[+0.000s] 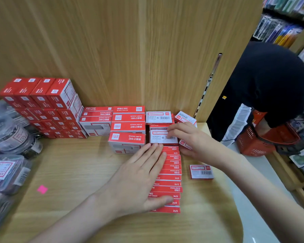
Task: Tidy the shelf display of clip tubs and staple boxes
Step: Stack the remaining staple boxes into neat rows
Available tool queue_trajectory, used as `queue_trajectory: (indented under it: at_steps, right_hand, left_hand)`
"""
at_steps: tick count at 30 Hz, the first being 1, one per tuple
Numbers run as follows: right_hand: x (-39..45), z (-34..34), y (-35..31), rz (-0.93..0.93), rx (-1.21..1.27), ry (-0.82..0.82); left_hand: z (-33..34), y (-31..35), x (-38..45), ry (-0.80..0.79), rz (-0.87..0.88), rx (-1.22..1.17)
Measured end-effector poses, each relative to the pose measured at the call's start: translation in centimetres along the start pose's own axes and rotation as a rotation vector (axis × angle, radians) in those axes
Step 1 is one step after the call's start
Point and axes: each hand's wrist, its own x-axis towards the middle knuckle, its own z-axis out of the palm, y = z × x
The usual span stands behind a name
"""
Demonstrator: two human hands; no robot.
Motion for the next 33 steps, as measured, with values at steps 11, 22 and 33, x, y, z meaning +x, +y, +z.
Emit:
queue_trajectory:
  at_steps: [11, 22, 33]
  right_hand:
    - [1.0, -0.6, -1.2, -0.026, -0.149, 0.096]
    - [1.4, -2.3, -1.8, 0.106, -0.154, 0.038]
    - [2.2, -3.3, -1.7, 0.181, -0.080, -0.045]
  left_hand:
    - [-0.3, 0.1, 0.0, -0.017, -0.004, 0.013]
    - [-0.4, 0.0, -0.1, -0.009, -0.010, -0.005]
    - [-1.0, 0.4, 0.8, -0.021, -0.025, 0.041]
